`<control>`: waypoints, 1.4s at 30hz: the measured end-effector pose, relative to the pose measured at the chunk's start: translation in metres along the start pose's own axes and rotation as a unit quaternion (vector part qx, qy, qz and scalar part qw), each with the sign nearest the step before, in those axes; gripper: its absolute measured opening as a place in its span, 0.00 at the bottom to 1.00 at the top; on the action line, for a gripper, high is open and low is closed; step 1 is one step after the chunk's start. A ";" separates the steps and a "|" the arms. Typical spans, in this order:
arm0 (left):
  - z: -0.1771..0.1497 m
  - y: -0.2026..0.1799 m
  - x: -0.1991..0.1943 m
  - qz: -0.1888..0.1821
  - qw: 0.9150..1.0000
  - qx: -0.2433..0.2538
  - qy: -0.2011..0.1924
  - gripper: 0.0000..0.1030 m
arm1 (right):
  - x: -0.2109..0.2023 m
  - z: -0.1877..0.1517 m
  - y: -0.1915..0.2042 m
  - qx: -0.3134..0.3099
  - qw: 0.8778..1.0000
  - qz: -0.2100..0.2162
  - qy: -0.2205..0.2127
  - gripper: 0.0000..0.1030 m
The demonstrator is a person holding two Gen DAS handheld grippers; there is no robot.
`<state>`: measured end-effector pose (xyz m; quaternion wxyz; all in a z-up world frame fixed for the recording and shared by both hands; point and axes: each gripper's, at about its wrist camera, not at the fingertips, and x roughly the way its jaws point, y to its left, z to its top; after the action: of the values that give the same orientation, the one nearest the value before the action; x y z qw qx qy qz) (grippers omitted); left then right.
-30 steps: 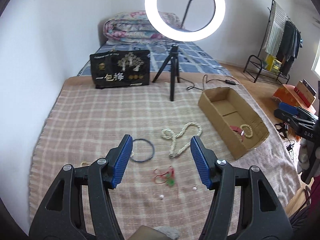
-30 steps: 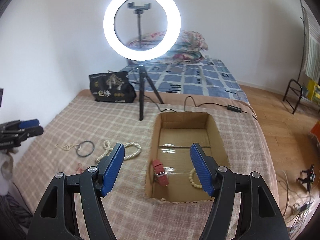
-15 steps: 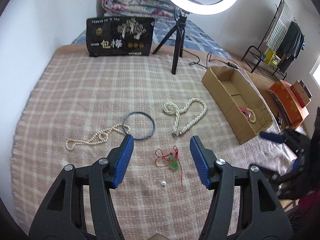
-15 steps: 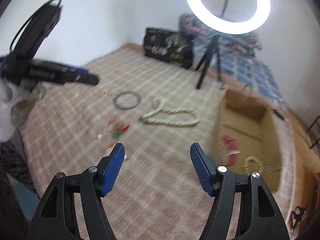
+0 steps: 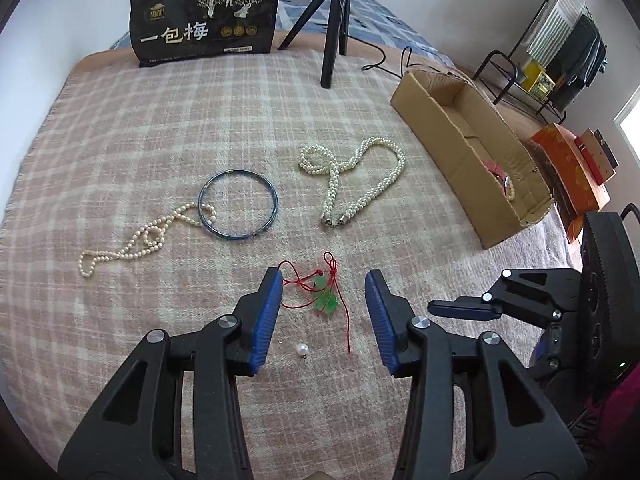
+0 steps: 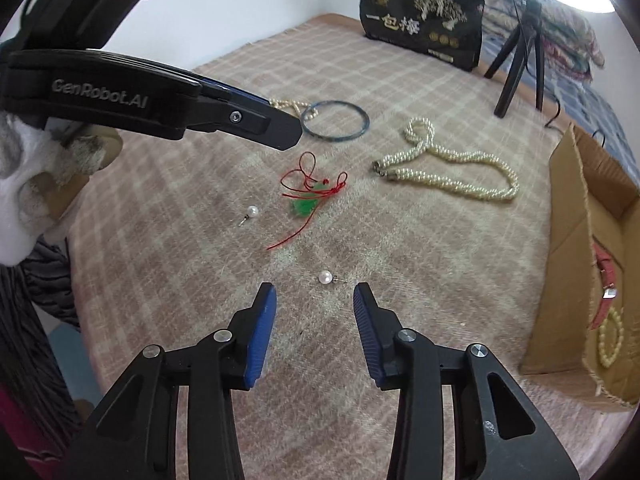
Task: Organize jewelry
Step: 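Move right tool to the pearl earring while left tool approaches the red-string jade pendant, then close right tool on the pearl earring while left tool grasps the red-string pendant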
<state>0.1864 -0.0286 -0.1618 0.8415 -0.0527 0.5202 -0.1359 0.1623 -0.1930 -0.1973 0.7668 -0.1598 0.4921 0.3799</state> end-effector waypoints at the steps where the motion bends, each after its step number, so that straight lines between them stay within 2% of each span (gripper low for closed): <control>1: 0.000 0.000 0.004 0.001 1.000 0.000 0.004 0.43 | 0.004 0.000 0.000 0.002 1.000 -0.005 0.003 0.37; 10: -0.003 -0.005 0.031 0.012 0.999 0.011 0.032 0.43 | 0.022 0.003 -0.003 0.028 0.999 -0.009 0.013 0.37; 13: -0.002 -0.004 0.039 0.017 0.999 0.010 0.041 0.36 | 0.025 0.004 -0.003 0.030 0.999 -0.010 0.012 0.37; 22: -0.010 0.003 0.055 0.022 0.998 -0.009 0.062 0.36 | 0.028 0.004 -0.005 0.041 0.999 -0.019 0.007 0.34; 26: -0.011 -0.002 0.055 0.013 0.998 -0.005 0.064 0.36 | 0.029 0.004 -0.004 0.039 0.999 -0.023 0.007 0.34; 30: -0.011 -0.003 0.063 0.020 0.997 -0.005 0.069 0.36 | 0.032 0.005 -0.004 0.039 0.999 -0.026 0.008 0.33; 38: -0.011 -0.005 0.067 0.035 0.997 0.001 0.067 0.15 | 0.033 0.004 -0.006 0.044 0.999 -0.026 0.008 0.23; 42: -0.009 -0.006 0.069 0.035 0.997 0.001 0.066 0.15 | 0.034 0.004 -0.005 0.041 0.999 -0.026 0.008 0.15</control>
<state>0.2069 -0.0536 -0.2241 0.8094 -0.0245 0.5763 -0.1103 0.1761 -0.1799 -0.2257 0.7784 -0.1440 0.5087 0.3384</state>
